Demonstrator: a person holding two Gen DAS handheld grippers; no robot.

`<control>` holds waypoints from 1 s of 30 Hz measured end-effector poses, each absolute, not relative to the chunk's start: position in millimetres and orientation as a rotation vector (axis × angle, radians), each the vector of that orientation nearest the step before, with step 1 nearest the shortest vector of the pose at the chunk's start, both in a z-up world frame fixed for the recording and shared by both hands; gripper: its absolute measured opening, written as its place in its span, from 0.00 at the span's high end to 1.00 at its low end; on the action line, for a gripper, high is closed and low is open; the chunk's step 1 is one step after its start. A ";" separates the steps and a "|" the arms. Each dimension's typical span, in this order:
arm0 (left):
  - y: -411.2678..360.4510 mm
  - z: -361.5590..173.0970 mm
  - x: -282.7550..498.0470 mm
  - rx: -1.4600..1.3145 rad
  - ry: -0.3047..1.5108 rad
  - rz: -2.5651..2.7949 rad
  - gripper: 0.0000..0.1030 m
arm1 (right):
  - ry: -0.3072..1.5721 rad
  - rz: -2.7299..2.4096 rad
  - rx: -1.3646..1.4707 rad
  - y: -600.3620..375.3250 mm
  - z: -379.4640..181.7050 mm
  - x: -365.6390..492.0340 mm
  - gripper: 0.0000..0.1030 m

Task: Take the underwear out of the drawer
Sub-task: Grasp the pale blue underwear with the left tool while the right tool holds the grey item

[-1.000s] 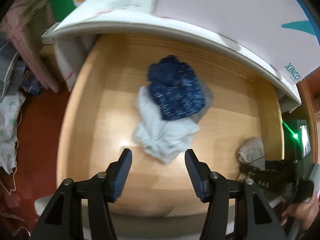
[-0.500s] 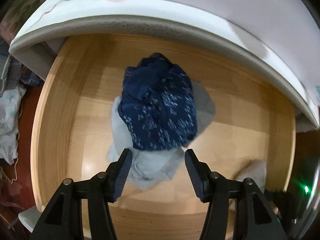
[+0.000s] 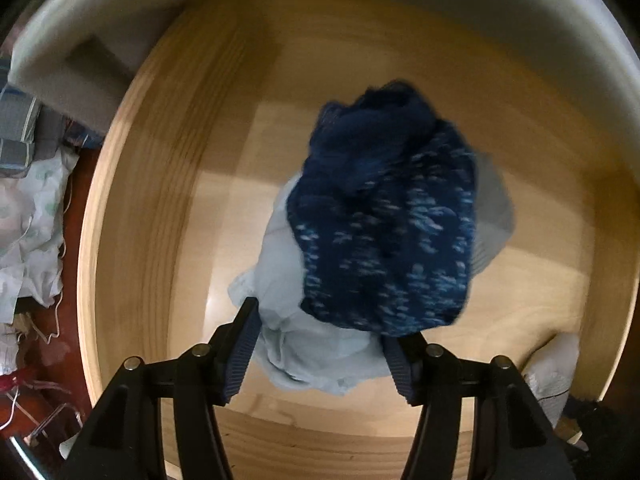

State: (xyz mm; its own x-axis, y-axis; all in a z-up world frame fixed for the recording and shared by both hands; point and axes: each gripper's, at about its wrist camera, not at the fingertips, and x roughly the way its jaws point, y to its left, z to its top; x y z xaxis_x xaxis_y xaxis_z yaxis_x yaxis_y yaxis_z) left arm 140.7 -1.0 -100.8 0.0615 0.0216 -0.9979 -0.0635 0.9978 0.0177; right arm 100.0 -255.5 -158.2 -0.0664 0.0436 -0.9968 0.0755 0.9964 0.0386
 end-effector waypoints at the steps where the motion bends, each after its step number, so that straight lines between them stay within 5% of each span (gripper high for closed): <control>1: 0.4 -100.9 141.4 -0.035 1.515 0.063 0.41 | 1.638 -0.026 0.094 -256.0 -159.2 100.0 0.53; 20: -20.3 -107.6 154.8 0.103 1.548 0.001 0.39 | 1.633 -0.024 0.113 -260.0 -168.8 99.6 0.53; 30: -25.4 -101.4 136.2 0.191 1.541 -0.041 0.57 | 1.632 -0.021 0.119 -263.7 -168.9 99.4 0.53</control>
State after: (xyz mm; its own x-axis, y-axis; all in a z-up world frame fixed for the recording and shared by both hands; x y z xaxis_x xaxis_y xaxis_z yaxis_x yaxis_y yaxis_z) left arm 136.2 -25.4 -101.4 0.0321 0.0937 -0.9951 0.1463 0.9844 0.0975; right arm 99.4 -263.7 -168.9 -0.0603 0.0648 -0.9961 0.0902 0.9942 0.0592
